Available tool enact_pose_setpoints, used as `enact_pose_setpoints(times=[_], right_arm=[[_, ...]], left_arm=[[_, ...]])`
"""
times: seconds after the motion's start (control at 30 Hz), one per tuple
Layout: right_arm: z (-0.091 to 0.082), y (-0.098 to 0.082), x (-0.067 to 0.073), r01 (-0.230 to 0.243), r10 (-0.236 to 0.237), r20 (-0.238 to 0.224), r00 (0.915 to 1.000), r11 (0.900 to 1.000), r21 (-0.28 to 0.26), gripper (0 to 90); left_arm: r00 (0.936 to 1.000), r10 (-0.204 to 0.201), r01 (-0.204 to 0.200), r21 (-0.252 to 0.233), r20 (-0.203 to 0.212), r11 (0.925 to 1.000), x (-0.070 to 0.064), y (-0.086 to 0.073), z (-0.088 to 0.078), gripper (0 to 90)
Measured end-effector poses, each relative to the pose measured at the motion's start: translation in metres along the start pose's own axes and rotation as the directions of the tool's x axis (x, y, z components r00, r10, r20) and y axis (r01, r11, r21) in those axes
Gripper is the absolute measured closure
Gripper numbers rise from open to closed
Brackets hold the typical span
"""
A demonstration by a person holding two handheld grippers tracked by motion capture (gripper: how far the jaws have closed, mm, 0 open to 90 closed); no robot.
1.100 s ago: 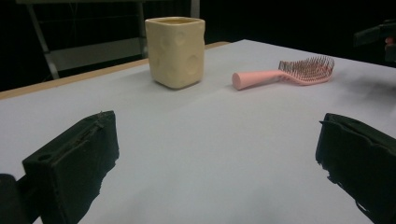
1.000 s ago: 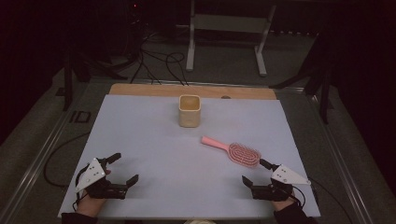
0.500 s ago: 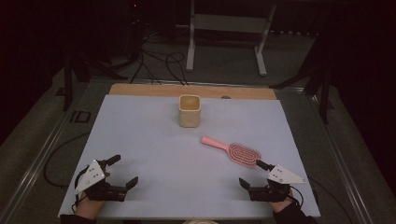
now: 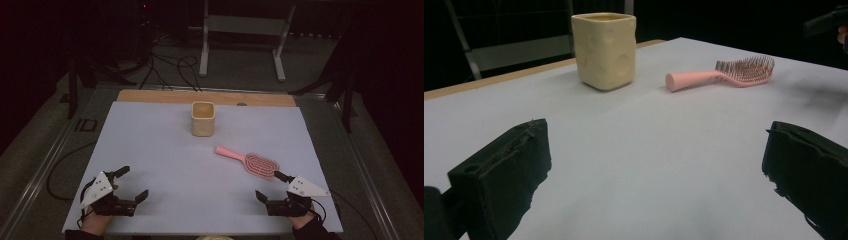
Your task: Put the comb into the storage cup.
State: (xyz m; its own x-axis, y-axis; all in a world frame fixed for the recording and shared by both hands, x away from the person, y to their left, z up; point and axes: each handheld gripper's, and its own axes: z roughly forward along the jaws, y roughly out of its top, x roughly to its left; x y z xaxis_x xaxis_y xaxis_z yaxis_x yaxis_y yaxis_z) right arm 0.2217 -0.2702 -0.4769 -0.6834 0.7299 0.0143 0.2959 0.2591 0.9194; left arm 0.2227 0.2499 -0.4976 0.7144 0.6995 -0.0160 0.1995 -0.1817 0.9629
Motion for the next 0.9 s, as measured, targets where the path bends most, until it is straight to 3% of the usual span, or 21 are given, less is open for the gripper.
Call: enact_pose_setpoints(times=[0.2, 0.57, 0.9], right_arm=[[-0.004, 0.011, 0.003, -0.018, 0.018, -0.003, 0.9998, 1.000, -0.013, 7.6], [-0.008, 0.045, 0.002, 0.037, -0.036, 0.008, 0.9993, 0.999, -0.040, 7.7], [0.000, 0.076, -0.003, 0.087, -0.087, 0.019, 0.9961, 0.995, -0.046, 7.7]], left_arm=[[1.0000, -0.007, 0.007, -0.003, 0.007, 1.0000, 0.000, 0.000, 0.000, 0.1], [0.9999, -0.008, 0.008, -0.006, 0.008, 0.9999, -0.001, -0.001, 0.001, 0.1], [0.9999, -0.013, 0.013, -0.006, 0.008, 0.9999, -0.001, -0.001, 0.000, 0.1]])
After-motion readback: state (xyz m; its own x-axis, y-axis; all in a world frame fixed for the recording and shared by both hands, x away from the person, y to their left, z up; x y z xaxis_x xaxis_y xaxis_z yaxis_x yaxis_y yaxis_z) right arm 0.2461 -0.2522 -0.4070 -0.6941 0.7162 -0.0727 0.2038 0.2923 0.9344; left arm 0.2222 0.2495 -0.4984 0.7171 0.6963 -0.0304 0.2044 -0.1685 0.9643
